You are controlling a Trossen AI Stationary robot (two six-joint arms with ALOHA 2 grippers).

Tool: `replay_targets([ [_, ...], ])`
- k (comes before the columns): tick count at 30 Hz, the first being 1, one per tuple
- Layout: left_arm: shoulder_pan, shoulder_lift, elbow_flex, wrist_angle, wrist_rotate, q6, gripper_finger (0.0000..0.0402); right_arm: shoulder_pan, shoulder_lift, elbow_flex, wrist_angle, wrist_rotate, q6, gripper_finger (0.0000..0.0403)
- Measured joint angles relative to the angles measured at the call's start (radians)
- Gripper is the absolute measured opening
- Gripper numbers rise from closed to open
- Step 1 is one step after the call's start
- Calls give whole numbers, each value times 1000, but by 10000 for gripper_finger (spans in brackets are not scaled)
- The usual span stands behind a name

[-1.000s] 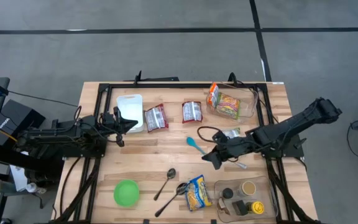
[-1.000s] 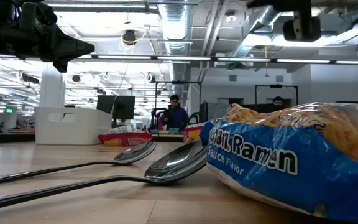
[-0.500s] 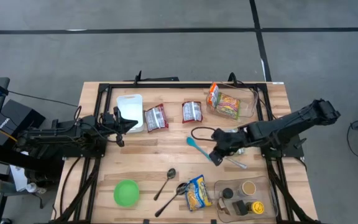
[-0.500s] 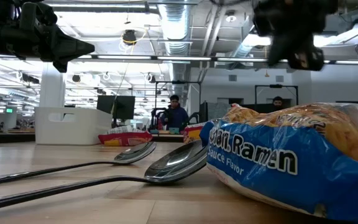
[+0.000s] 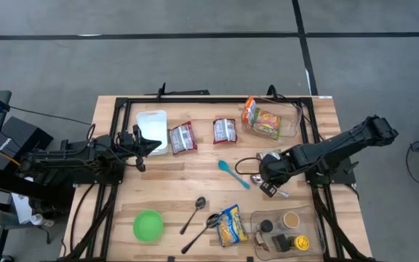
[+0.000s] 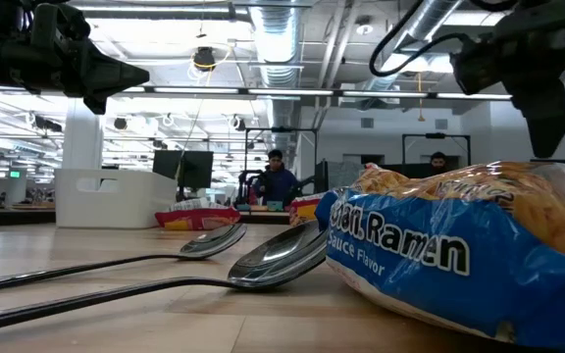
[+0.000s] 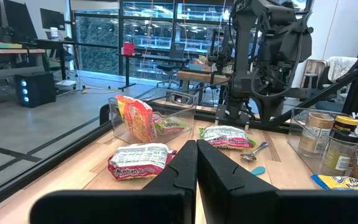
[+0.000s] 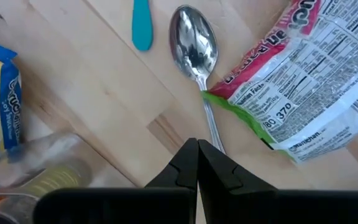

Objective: Pick & Place Food Item
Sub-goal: Put the green noodle pack into the top transparent bin

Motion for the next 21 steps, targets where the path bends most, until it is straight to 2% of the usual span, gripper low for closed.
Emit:
replay_targets([
  [6, 0, 0, 0, 0, 0, 0, 3, 20, 0, 0, 5, 20, 12, 0],
  [10, 0, 0, 0, 0, 0, 0, 3, 24, 0, -18, 6, 66, 137, 0],
  [15, 0, 0, 0, 0, 0, 0, 3, 24, 0, -54, 6, 69, 302, 0],
  [21, 0, 0, 0, 0, 0, 0, 3, 9, 0, -57, 7, 71, 370, 0],
])
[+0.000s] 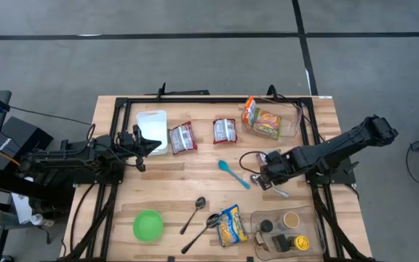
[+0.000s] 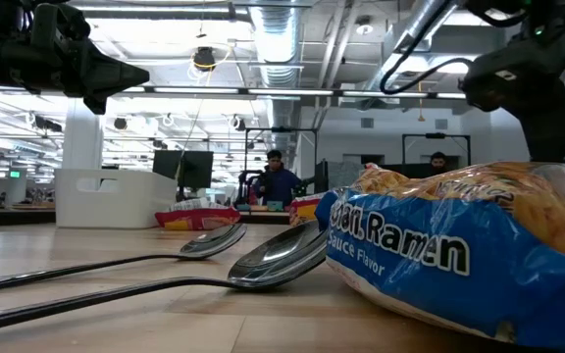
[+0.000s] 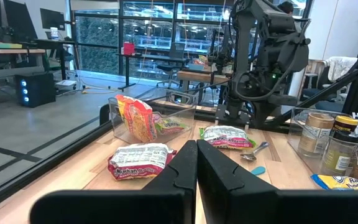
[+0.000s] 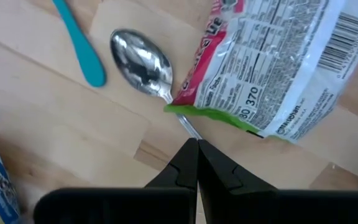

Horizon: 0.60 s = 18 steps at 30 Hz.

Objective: Pick & Place Food Item
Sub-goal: Put the green noodle pack into the top transparent bin

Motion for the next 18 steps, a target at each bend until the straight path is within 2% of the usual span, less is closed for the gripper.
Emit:
replay_targets([
  [7, 0, 0, 0, 0, 0, 0, 3, -21, 0, 0, 5, 9, 8, 18],
  [15, 0, 0, 0, 0, 0, 0, 3, -23, 28, 0, 8, 33, 11, 97],
  [18, 0, 0, 0, 0, 0, 0, 3, -23, 72, 0, 9, 24, 80, 118],
])
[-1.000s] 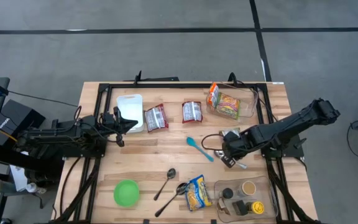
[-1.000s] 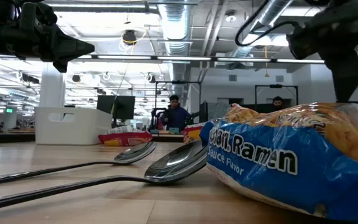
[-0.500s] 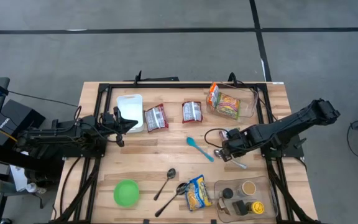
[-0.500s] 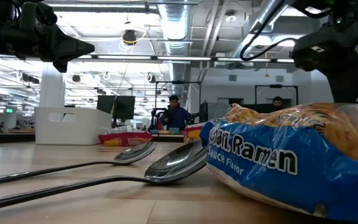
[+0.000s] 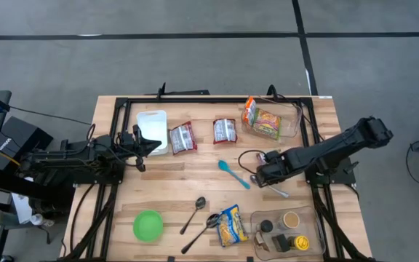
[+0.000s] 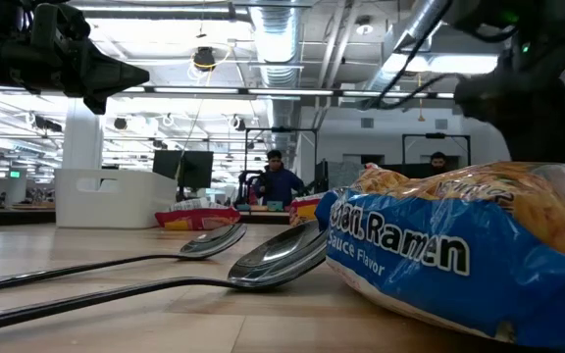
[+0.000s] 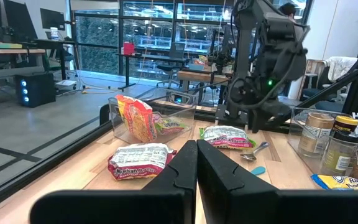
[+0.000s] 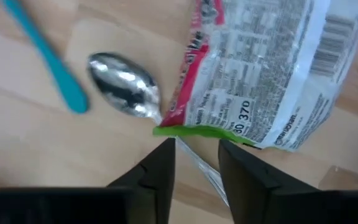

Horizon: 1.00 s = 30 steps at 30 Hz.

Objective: Pick & Place Food Item
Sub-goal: Put the green noodle pack into the top transparent bin

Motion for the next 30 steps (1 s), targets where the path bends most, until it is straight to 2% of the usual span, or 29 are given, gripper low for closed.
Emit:
replay_targets([
  [7, 0, 0, 0, 0, 0, 0, 3, 5, 91, 13, 28, -25, 93, 132],
  [12, 0, 0, 0, 0, 0, 0, 3, 5, 91, 53, 28, -15, 193, 128],
  [25, 0, 0, 0, 0, 0, 0, 3, 5, 93, 60, 42, -17, 597, 122],
  [30, 0, 0, 0, 0, 0, 0, 3, 5, 93, 60, 31, -16, 666, 122],
])
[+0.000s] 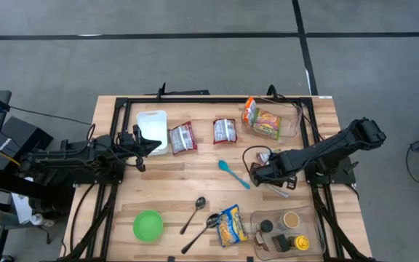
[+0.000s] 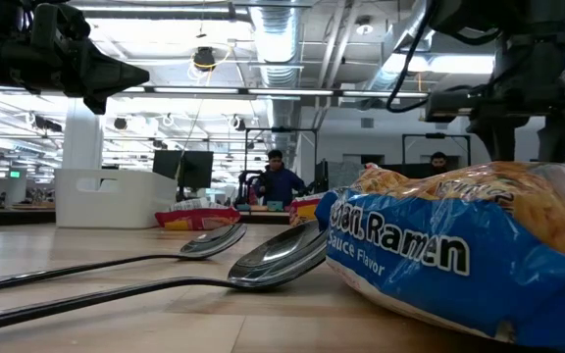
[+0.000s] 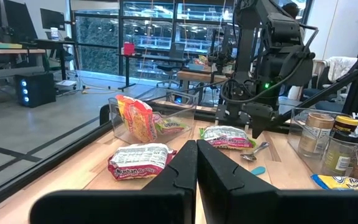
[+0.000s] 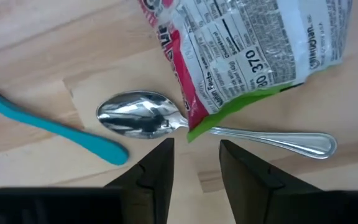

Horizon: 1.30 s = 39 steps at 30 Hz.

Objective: Pick & Place Food Item
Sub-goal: Put the green noodle pack into the top transparent bin

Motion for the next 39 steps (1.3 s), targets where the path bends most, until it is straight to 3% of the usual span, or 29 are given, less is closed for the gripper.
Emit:
replay_targets([
  [13, 0, 0, 0, 0, 0, 0, 3, -9, 0, -50, 9, 18, 91, 122],
  [25, 0, 0, 0, 0, 0, 0, 3, -16, 0, -105, 129, 31, 99, 122],
  [39, 0, 0, 0, 0, 0, 0, 3, -17, 0, -111, 117, 68, 74, 122],
])
